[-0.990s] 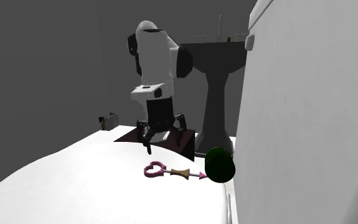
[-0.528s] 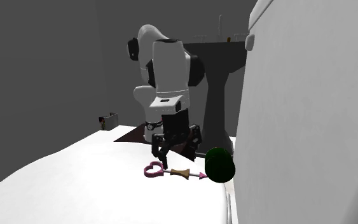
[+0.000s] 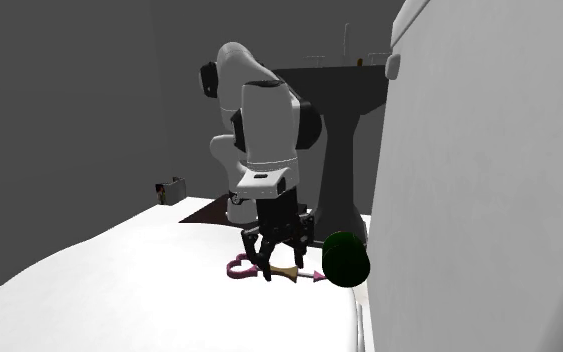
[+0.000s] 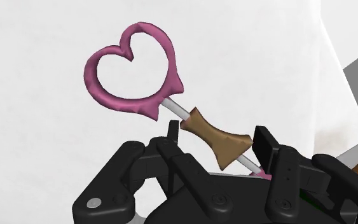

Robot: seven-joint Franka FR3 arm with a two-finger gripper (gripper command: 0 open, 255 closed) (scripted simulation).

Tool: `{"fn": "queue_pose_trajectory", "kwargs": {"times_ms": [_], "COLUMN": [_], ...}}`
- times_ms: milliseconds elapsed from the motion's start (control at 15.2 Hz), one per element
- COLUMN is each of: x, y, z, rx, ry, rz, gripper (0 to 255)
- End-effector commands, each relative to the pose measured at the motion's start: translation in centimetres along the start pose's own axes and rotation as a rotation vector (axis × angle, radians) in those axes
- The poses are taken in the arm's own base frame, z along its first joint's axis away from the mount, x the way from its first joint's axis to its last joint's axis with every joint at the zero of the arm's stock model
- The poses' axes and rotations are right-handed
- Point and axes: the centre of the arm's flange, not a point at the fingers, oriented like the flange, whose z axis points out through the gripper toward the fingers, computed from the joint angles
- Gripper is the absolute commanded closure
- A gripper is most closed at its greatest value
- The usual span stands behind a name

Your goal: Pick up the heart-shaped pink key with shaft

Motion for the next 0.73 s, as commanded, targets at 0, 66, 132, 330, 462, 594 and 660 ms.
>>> {"fn": "queue_pose_trajectory", "kwargs": {"times_ms": [0,66,132,330,462,594,660], "x": [0.0,0.0,0.0,0.0,-0.1,0.0,0.1], "y": [0.0,0.0,0.0,0.1,0.0,0.0,-0.1], "z": [0.2,0.2,0.2,0.2,0.1,-1.0,-1.5], "rx": [0.000,0.000,0.000,0.001,0.000,0.000,0.000], "ry": [-0.002,-0.002,-0.001,-0.001,-0.001,-0.001,-0.001], "rz": [0.000,0.000,0.000,0.000,0.000,0.000,0.000], "gripper": [255,255,255,255,255,255,255]}}
